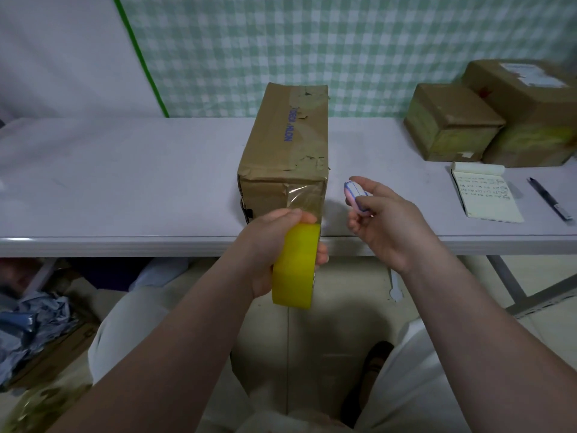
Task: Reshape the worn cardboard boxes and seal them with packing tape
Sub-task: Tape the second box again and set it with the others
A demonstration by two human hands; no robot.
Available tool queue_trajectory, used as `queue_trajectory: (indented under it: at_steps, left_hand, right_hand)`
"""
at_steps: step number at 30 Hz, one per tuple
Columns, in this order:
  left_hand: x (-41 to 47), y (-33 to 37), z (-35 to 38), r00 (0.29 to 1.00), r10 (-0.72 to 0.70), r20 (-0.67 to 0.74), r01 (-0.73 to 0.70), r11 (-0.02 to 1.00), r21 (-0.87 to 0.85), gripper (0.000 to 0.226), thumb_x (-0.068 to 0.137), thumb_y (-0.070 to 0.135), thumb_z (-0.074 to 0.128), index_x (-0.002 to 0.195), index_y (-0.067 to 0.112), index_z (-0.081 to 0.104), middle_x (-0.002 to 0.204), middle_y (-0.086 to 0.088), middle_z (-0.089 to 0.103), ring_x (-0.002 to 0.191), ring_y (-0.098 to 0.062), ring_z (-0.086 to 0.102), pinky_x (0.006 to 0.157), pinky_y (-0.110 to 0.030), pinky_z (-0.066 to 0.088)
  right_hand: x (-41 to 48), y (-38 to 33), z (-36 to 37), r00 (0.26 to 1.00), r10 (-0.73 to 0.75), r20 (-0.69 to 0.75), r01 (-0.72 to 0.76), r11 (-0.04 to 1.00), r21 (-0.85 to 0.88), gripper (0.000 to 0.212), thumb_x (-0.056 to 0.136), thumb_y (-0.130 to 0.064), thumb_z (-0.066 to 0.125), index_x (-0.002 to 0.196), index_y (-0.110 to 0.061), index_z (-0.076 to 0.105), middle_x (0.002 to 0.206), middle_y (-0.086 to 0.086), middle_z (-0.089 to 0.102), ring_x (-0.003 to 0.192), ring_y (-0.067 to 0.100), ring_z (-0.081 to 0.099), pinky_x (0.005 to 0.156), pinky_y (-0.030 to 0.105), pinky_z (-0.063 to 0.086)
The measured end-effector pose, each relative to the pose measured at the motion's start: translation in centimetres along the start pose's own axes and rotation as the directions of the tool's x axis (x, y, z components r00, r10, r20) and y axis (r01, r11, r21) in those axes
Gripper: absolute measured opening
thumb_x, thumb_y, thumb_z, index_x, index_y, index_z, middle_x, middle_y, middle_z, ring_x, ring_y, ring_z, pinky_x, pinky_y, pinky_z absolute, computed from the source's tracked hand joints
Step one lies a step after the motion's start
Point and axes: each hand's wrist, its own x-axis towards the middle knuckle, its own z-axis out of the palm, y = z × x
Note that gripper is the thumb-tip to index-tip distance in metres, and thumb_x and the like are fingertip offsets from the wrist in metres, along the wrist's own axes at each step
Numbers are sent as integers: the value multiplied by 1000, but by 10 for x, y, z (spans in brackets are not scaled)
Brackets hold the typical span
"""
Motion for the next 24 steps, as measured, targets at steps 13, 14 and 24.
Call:
queue_trajectory:
  at_steps: [13,14,24]
  left_hand:
    - [-1,0,1,999,12,-31,-11,999,42,16,96,17,52,103,6,60,71,-20,67,62,-30,65,71,-41,54]
    - [-1,-1,1,999,16,-35,-14,999,42,15,96,17,52,102,6,61,72,-20,67,63,-31,65,73,-43,53]
    - [3,-5,1,999,4,-33,-3,1000,29,20,98,22,49,95,7,63,73,-21,67,68,-34,65,79,-47,53]
  right_hand:
    - [-24,-3,11,986,82,146,-101,987,127,27,102,-15,40,115,4,55,82,14,69,58,10,54,52,15,51]
    - [-26,-4,12,986,63,153,-82,989,125,26,101,-9,39,119,4,52,86,17,70,59,12,56,54,16,53]
    - [-37,-6,21,835,-531,147,455,512,-729,18,98,-17,46,110,-21,59,82,-7,69,60,8,59,58,22,47]
